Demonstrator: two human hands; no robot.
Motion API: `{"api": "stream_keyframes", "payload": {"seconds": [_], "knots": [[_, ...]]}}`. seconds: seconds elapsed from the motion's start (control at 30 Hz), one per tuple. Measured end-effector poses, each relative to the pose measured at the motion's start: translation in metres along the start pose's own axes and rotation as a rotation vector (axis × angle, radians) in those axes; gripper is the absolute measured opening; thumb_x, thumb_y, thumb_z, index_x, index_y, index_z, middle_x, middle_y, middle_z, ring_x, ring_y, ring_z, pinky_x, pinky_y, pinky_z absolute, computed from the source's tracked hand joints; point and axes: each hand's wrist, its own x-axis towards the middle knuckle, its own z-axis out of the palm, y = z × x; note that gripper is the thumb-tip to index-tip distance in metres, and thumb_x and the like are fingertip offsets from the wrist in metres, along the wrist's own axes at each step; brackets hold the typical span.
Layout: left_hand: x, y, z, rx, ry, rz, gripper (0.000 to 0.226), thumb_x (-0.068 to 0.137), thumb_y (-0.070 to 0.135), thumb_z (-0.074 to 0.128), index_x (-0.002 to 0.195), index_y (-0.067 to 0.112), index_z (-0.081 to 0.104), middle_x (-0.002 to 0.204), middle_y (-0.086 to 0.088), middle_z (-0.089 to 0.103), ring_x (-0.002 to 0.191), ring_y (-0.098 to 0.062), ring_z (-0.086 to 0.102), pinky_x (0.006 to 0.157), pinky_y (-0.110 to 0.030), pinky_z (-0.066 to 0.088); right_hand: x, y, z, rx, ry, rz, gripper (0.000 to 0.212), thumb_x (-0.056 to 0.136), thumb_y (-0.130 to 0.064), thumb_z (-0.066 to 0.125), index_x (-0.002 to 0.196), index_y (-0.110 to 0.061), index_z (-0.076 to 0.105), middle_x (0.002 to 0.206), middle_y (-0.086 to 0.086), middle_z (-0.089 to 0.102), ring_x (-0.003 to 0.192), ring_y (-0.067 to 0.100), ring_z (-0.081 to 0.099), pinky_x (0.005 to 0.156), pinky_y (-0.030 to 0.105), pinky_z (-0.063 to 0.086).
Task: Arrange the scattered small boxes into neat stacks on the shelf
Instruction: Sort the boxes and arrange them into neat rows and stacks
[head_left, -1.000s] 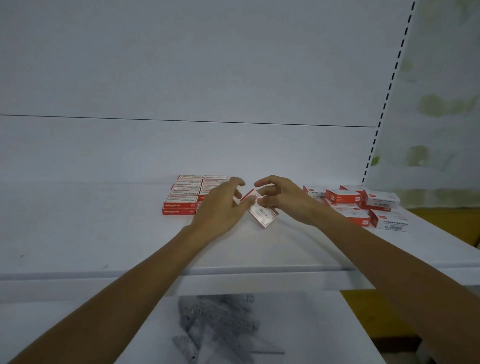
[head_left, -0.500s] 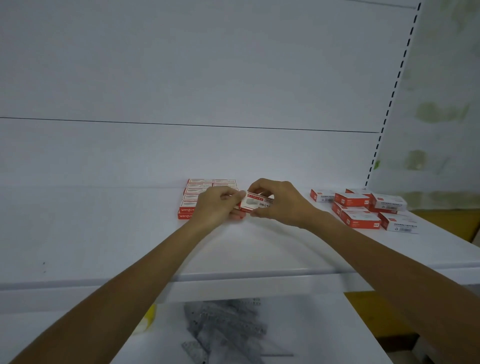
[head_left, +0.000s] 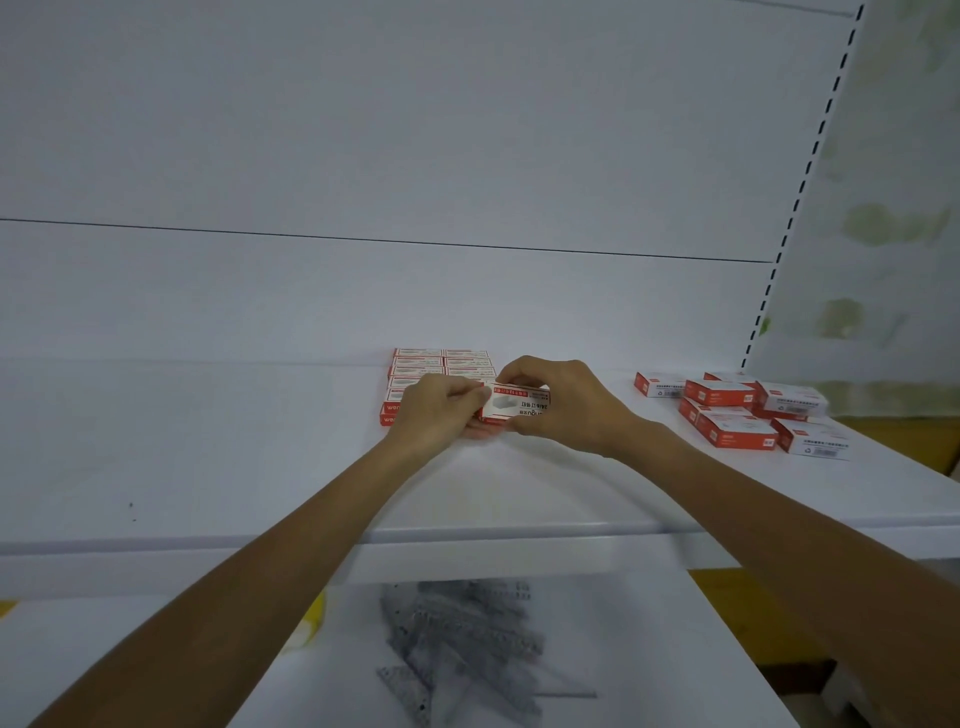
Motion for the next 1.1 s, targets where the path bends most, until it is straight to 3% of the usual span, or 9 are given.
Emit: {"api": "stream_keyframes", "payload": {"seconds": [0.23, 0.37, 0.5, 0.53, 0.63, 0.77, 0.9, 1.0, 1.1], "knots": [[-0.009, 0.0, -0.011, -0.044, -0.033, 0.005, 0.024, 0.096, 0.003, 0.043, 0.102, -0.009, 0.062, 0.093, -0.013, 0.067, 0.059, -0.008, 0.07, 0.06, -0.016, 0.057, 0.001, -0.007, 0.005, 0.016, -0.003, 0.011, 0.04, 0.073, -0.012, 0.074, 0.111, -0.012, 0.059, 0.106, 0.002, 0.066, 0.096, 0.017, 0.062, 0.072, 0.009, 0.043], [-0.011, -0.001, -0.013, -0.019, -0.017, -0.017, 0.022, 0.095, 0.004, 0.045, 0.097, -0.006, 0.064, 0.093, -0.014, 0.069, 0.059, -0.011, 0.071, 0.067, -0.022, 0.059, 0.001, -0.012, 0.008, 0.012, -0.003, 0.029, 0.041, 0.073, -0.012, 0.073, 0.112, -0.013, 0.06, 0.108, 0.002, 0.066, 0.097, 0.016, 0.061, 0.073, 0.007, 0.041], [-0.008, -0.006, -0.015, 0.101, 0.07, -0.003, 0.025, 0.091, 0.01, 0.052, 0.089, -0.013, 0.063, 0.09, -0.022, 0.071, 0.072, -0.023, 0.073, 0.079, -0.041, 0.057, 0.001, -0.017, 0.012, -0.051, -0.003, 0.012, 0.043, 0.075, -0.014, 0.074, 0.115, -0.01, 0.059, 0.112, 0.004, 0.065, 0.097, 0.013, 0.058, 0.07, 0.001, 0.038], [-0.008, -0.007, -0.014, 0.119, 0.1, 0.003, 0.026, 0.091, 0.01, 0.053, 0.086, -0.013, 0.063, 0.086, -0.021, 0.07, 0.07, -0.019, 0.072, 0.078, -0.039, 0.058, 0.001, -0.018, 0.013, -0.062, 0.001, 0.011, 0.043, 0.075, -0.015, 0.074, 0.116, -0.009, 0.059, 0.113, 0.005, 0.065, 0.098, 0.013, 0.058, 0.07, 0.002, 0.037], [-0.012, -0.005, -0.011, 0.185, 0.235, 0.048, 0.023, 0.09, 0.01, 0.054, 0.085, -0.006, 0.07, 0.076, -0.011, 0.067, 0.056, -0.002, 0.066, 0.059, -0.01, 0.051, 0.0, -0.025, 0.018, -0.1, 0.015, -0.006, 0.041, 0.079, -0.02, 0.072, 0.116, -0.007, 0.06, 0.113, 0.006, 0.066, 0.101, 0.018, 0.06, 0.077, 0.01, 0.037], [-0.01, -0.006, -0.01, 0.189, 0.364, 0.072, 0.023, 0.088, 0.014, 0.058, 0.079, -0.001, 0.073, 0.076, -0.018, 0.071, 0.072, -0.03, 0.068, 0.076, -0.037, 0.055, -0.001, -0.036, 0.021, -0.115, 0.04, -0.014, 0.035, 0.082, -0.022, 0.068, 0.113, -0.006, 0.062, 0.109, 0.008, 0.068, 0.099, 0.023, 0.062, 0.086, 0.03, 0.046], [-0.014, -0.004, -0.01, 0.308, 0.387, 0.1, 0.032, 0.09, 0.016, 0.054, 0.069, -0.004, 0.067, 0.062, -0.014, 0.063, 0.062, -0.027, 0.057, 0.063, -0.032, 0.044, 0.002, -0.038, 0.028, -0.176, 0.047, -0.013, 0.023, 0.082, -0.022, 0.066, 0.094, -0.002, 0.065, 0.084, 0.009, 0.068, 0.076, 0.024, 0.058, 0.072, 0.038, 0.046], [-0.02, -0.002, -0.007, 0.288, 0.27, 0.062, 0.034, 0.095, 0.021, 0.045, 0.078, 0.001, 0.066, 0.074, -0.012, 0.063, 0.074, -0.028, 0.06, 0.075, -0.031, 0.048, 0.004, -0.034, 0.028, -0.174, 0.048, -0.021, 0.021, 0.083, -0.021, 0.066, 0.076, -0.003, 0.059, 0.061, -0.001, 0.05, 0.054, 0.012, 0.039, 0.056, 0.028, 0.032], [-0.028, 0.004, -0.011, 0.099, 0.086, -0.035, 0.022, 0.092, 0.025, 0.045, 0.092, 0.023, 0.067, 0.107, -0.008, 0.068, 0.105, -0.025, 0.061, 0.098, -0.039, 0.046, 0.001, -0.025, 0.025, -0.136, 0.066, -0.017, 0.027, 0.082, -0.02, 0.069, 0.105, -0.007, 0.067, 0.088, 0.001, 0.061, 0.075, 0.007, 0.053, 0.072, 0.017, 0.036]]}}
